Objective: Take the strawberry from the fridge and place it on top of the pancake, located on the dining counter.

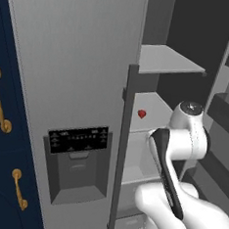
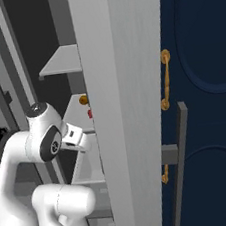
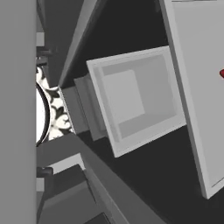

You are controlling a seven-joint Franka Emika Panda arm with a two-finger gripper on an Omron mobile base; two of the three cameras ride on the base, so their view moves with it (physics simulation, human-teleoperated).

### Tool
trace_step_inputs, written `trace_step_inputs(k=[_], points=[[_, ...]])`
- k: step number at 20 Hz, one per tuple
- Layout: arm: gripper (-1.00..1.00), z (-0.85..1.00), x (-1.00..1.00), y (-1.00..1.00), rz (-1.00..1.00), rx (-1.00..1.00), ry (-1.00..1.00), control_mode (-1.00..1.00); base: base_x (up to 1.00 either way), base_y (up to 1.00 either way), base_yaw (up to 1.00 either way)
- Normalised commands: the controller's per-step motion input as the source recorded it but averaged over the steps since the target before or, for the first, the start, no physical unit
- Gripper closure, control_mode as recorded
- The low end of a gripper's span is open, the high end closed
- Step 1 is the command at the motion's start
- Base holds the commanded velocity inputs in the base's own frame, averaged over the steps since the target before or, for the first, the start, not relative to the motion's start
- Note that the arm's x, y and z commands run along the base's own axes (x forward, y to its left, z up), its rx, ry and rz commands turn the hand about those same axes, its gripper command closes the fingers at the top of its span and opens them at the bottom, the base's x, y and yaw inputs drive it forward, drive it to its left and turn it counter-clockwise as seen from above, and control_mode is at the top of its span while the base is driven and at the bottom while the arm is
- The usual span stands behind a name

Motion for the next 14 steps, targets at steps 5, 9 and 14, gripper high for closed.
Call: trace_step_inputs(k=[5, 9, 14], points=[[-1.0, 0.0, 0.86, 0.05, 0.07, 0.06, -0.23, -1.0, 0.0, 0.0, 0.0], [-1.0, 0.14, 0.99, 0.08, 0.11, 0.0, -0.2, -1.0, 0.0, 0.0, 0.0], [-1.0, 0.35, 0.6, 0.0, 0.06, 0.0, -0.05, -1.0, 0.0, 0.0, 0.0]])
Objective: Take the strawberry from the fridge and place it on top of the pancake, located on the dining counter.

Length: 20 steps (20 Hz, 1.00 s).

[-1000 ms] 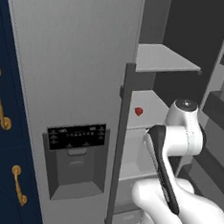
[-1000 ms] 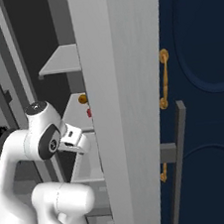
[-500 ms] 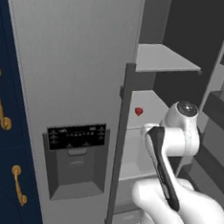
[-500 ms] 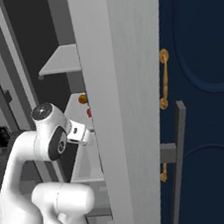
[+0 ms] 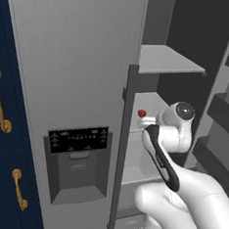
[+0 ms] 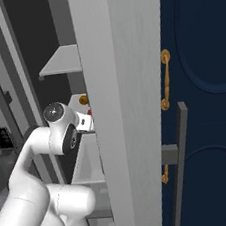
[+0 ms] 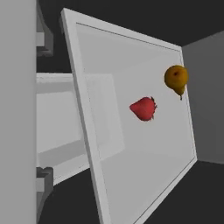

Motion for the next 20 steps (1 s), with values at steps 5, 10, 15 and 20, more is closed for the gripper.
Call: trace_step_inputs(k=[5, 10, 15, 20], points=[[-1.0, 0.09, 0.62, -0.08, 0.0, 0.0, 0.01, -1.0, 0.0, 0.0, 0.0], [-1.0, 0.0, 0.73, 0.0, -0.02, 0.0, 0.04, -1.0, 0.0, 0.0, 0.0], [-1.0, 0.0, 0.4, 0.0, 0.0, 0.0, 0.11, -1.0, 0.0, 0.0, 0.0], [-1.0, -0.1, 0.58, 0.02, 0.0, 0.0, 0.09, -1.0, 0.0, 0.0, 0.0]])
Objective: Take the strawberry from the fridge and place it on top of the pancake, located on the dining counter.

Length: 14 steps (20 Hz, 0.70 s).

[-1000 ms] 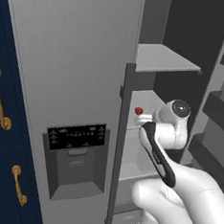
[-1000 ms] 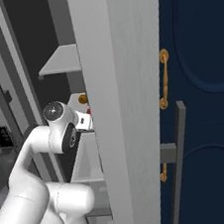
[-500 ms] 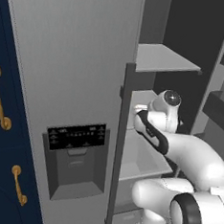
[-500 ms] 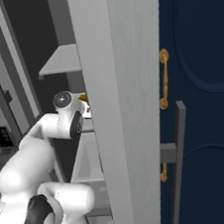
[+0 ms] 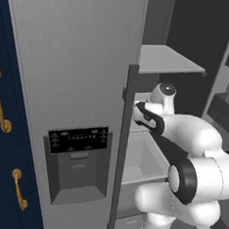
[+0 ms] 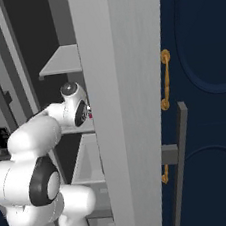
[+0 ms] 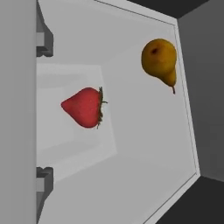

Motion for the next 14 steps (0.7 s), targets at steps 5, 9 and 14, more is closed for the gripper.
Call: trace_step_inputs(k=[5, 9, 14], points=[[-1.0, -0.16, 0.58, 0.04, 0.0, 0.0, 0.09, -1.0, 0.0, 0.0, 0.0], [-1.0, -0.35, 0.24, 0.13, 0.0, -0.02, 0.06, -1.0, 0.0, 0.0, 0.0], [-1.0, -0.41, 0.17, 0.11, 0.0, -0.05, 0.05, -1.0, 0.0, 0.0, 0.0]])
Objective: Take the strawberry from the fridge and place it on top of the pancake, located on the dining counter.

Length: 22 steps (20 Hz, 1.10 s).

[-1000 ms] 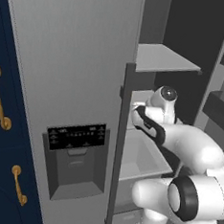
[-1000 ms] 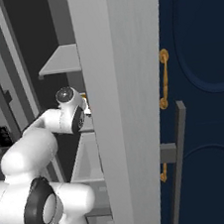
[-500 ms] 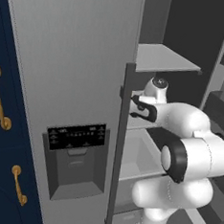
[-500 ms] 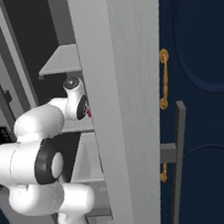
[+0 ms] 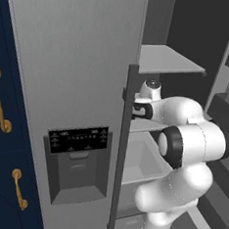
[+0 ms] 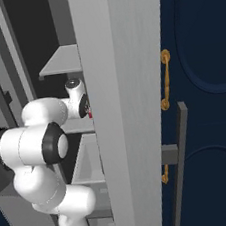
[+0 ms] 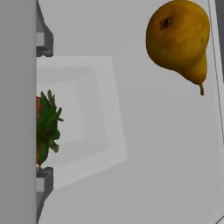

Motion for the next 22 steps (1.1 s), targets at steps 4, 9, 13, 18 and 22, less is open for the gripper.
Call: trace_step_inputs(k=[4, 9, 13, 18, 22], points=[[-1.0, -0.29, 0.03, -0.07, 0.0, 0.0, 0.0, -1.0, 0.0, 0.0, 0.0], [1.0, -0.2, 0.0, -0.06, 0.0, 0.0, 0.0, -1.0, 0.0, 0.0, 0.0], [1.0, -0.06, -0.16, -0.32, 0.0, 0.02, 0.0, -1.0, 0.0, 0.0, 0.0], [1.0, 0.03, -0.87, -0.15, -0.03, 0.01, 0.0, -1.0, 0.0, 0.0, 0.0], [1.0, 0.26, -1.0, 0.0, -0.04, 0.04, 0.0, -1.0, 0.0, 0.0, 0.0]])
